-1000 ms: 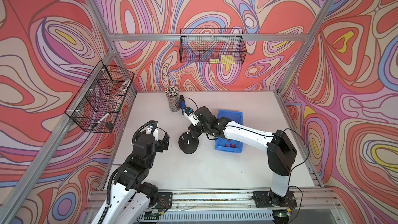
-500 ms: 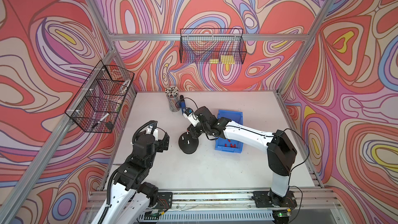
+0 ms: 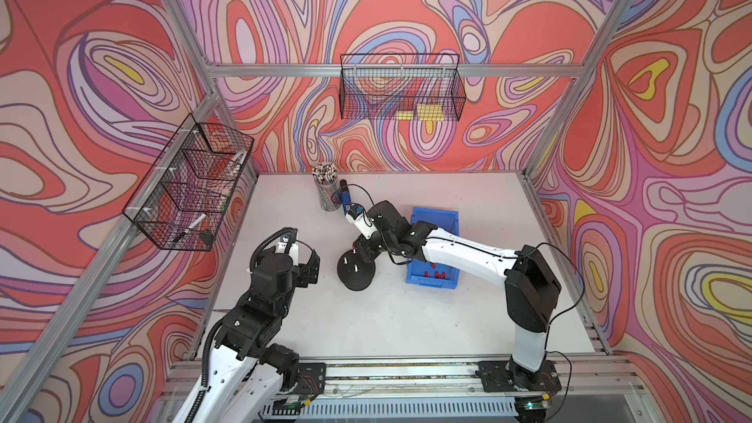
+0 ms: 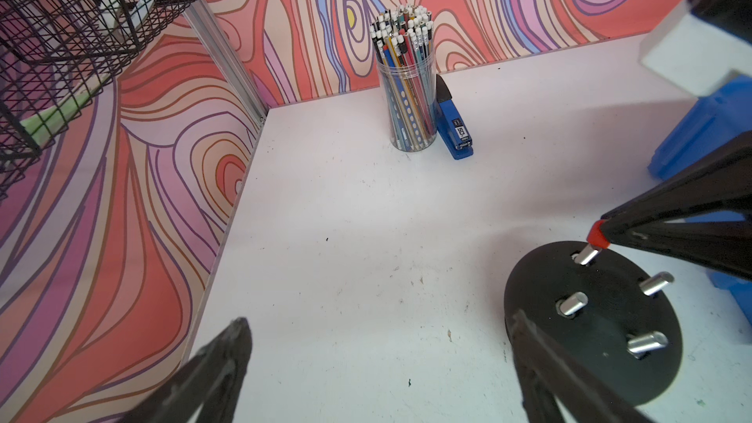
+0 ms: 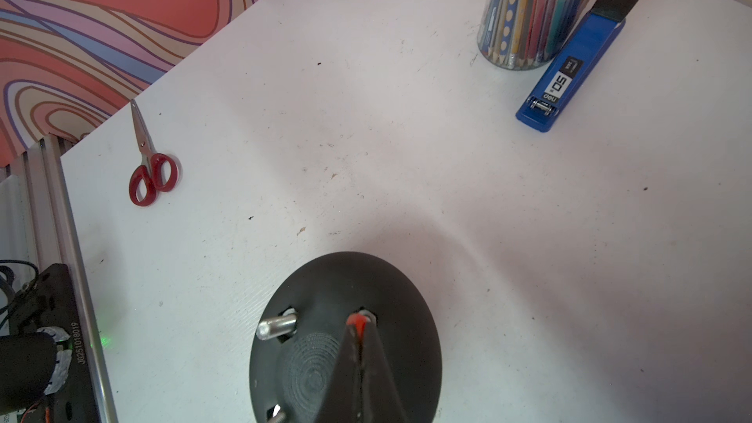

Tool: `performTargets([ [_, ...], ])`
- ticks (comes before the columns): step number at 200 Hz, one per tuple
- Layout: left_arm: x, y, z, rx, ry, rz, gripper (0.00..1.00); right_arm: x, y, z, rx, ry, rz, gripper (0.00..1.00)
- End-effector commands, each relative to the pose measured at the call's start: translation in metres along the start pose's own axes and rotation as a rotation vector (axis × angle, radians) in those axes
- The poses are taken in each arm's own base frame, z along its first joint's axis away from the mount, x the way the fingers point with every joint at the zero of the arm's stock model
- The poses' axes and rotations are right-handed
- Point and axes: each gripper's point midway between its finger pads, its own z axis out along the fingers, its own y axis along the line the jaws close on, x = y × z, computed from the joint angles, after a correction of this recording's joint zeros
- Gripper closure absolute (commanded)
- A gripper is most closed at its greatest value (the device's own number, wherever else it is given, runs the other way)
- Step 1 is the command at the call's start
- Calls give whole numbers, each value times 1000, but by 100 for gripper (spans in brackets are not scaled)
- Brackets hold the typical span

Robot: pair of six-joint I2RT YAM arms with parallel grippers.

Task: Cover the protruding screws with screw protection sleeves
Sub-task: Attach the screw protection sleeve to the screw.

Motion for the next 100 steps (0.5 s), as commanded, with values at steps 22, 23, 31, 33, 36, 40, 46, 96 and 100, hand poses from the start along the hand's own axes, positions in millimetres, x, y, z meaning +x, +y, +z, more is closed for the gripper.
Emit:
performTargets([
  [22, 0, 4, 0, -18, -11, -16, 1, 0, 1, 5, 10, 9, -4, 100],
  [23, 1, 4, 0, -19, -11, -16, 1, 0, 2, 5, 9, 9, -4, 100],
  [31, 0, 4, 0, -19, -12, -17, 1, 0, 1, 5, 10, 10, -5, 100],
  [33, 0, 4, 0, -19, -12, -17, 1, 1, 1, 6, 11, 12, -5, 100],
  [36, 1, 4, 0, -20, -11, -16, 1, 0, 1, 6, 12, 12, -6, 100],
  [40, 0, 4, 0, -20, -11, -18, 1, 1, 1, 6, 12, 15, -8, 100],
  [46, 0, 4, 0, -20, -11, -17, 1, 2, 2, 7, 11, 18, -9, 100],
  [96, 1, 4, 1, -19, -9, -16, 1, 7, 4, 11, 6, 38, -18, 100],
  [100, 1, 4, 1, -18, -9, -16, 1, 6, 5, 11, 5, 37, -19, 100],
])
